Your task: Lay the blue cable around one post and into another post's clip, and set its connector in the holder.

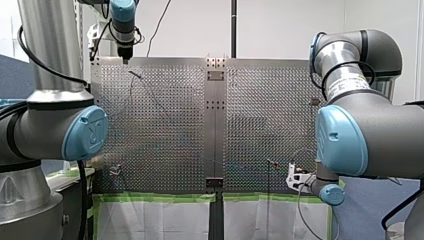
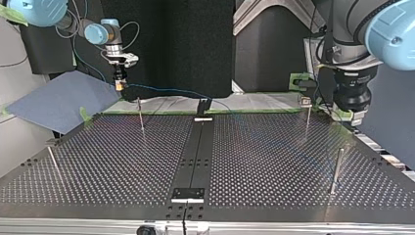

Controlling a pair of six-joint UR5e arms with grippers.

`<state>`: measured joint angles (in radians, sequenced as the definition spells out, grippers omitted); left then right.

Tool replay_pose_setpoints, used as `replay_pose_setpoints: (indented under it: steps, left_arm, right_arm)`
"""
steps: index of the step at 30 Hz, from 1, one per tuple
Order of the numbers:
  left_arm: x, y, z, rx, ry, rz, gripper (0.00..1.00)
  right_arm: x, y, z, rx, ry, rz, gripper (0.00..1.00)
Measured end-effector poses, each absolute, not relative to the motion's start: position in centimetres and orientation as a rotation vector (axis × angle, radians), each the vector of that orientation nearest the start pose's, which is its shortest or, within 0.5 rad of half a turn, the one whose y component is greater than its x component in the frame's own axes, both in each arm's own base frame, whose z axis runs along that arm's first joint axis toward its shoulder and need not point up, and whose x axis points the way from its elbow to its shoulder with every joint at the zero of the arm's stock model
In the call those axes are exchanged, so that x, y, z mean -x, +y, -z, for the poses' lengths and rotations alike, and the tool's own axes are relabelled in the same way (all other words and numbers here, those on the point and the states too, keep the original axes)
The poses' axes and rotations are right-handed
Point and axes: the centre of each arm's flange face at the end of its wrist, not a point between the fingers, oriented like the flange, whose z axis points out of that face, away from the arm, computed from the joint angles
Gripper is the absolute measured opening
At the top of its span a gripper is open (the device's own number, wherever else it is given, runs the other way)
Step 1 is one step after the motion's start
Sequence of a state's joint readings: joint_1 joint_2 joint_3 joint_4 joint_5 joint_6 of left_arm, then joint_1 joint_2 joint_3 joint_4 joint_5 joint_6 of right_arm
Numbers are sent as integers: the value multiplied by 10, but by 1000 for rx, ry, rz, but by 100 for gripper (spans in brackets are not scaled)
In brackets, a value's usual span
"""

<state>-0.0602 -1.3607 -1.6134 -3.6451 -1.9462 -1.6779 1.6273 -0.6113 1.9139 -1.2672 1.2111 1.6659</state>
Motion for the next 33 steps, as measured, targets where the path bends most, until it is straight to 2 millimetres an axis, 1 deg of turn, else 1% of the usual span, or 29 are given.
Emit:
replay_pose_setpoints:
  steps: [10, 33]
  left_arm:
    - [-339, -112, -524, 350, 1839, -281, 100]
    - [-338, -115, -524, 345, 1840, -273, 100]
  right_arm:
    - [-201, -530, 75, -1509, -1096, -1566, 0]
    - [-204, -529, 75, -1513, -1094, -1569, 0]
